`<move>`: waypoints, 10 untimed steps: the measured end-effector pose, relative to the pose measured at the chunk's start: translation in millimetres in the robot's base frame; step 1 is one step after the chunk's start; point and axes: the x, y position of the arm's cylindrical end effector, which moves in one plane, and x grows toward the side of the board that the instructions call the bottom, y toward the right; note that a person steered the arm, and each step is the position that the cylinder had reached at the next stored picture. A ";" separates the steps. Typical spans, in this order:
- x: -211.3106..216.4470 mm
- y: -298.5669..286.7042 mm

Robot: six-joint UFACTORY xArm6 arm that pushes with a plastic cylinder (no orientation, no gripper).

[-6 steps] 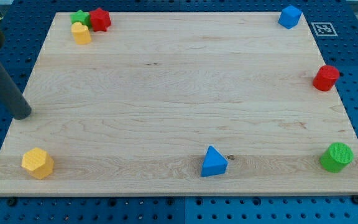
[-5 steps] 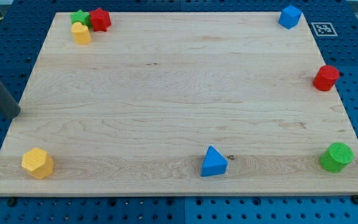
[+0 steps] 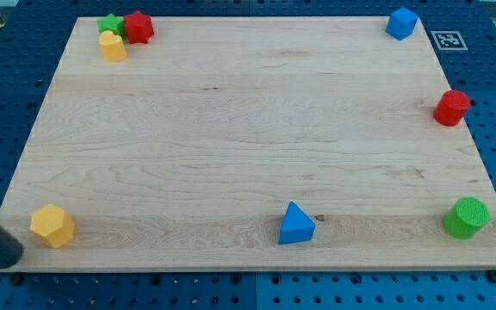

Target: Slightly move the yellow hexagon up

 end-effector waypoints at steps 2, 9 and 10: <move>-0.7 38.2; -14.4 7.5; -18.8 7.3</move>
